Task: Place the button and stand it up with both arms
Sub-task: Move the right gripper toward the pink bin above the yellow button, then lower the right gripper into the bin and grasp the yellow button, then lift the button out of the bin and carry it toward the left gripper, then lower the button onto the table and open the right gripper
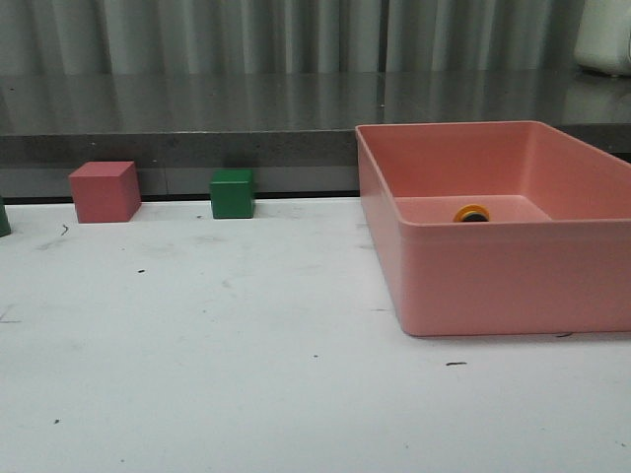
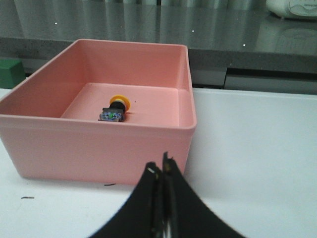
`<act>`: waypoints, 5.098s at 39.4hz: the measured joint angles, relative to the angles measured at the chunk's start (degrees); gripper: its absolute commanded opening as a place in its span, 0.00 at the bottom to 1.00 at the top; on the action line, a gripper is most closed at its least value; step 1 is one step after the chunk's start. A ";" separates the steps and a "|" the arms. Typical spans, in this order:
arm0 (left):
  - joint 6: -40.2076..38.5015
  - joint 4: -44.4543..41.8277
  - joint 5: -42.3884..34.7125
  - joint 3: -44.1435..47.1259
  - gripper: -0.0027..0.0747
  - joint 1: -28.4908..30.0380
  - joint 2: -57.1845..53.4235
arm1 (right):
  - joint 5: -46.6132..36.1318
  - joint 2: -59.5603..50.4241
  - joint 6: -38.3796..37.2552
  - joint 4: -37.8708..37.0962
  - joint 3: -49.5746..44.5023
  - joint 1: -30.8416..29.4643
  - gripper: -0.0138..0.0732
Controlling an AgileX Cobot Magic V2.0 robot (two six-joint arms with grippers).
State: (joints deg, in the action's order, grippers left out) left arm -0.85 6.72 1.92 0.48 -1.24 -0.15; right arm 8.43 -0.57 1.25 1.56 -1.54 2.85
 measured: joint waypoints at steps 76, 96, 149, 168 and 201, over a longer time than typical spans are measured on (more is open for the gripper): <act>0.00 -2.24 7.05 -26.03 0.90 0.00 29.70 | 5.23 56.23 0.00 2.38 41.00 3.08 0.90; 0.00 -2.24 7.05 -26.03 0.90 0.00 29.70 | 17.26 92.10 -5.80 6.81 66.48 8.30 0.90; 0.00 -2.24 7.05 -26.03 0.90 0.00 29.70 | 31.12 115.84 -10.08 6.93 88.63 6.54 0.41; 0.00 -2.24 7.05 -26.03 0.90 0.00 29.70 | 30.90 97.01 -10.08 6.93 90.05 18.32 0.41; 0.00 -2.24 7.05 -26.03 0.90 0.00 29.70 | 36.40 130.39 -30.31 7.49 111.98 43.11 0.41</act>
State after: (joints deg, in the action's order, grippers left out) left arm -0.85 4.48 8.97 -25.55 -1.24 29.55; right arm 44.83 129.82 -29.06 9.05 110.44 45.96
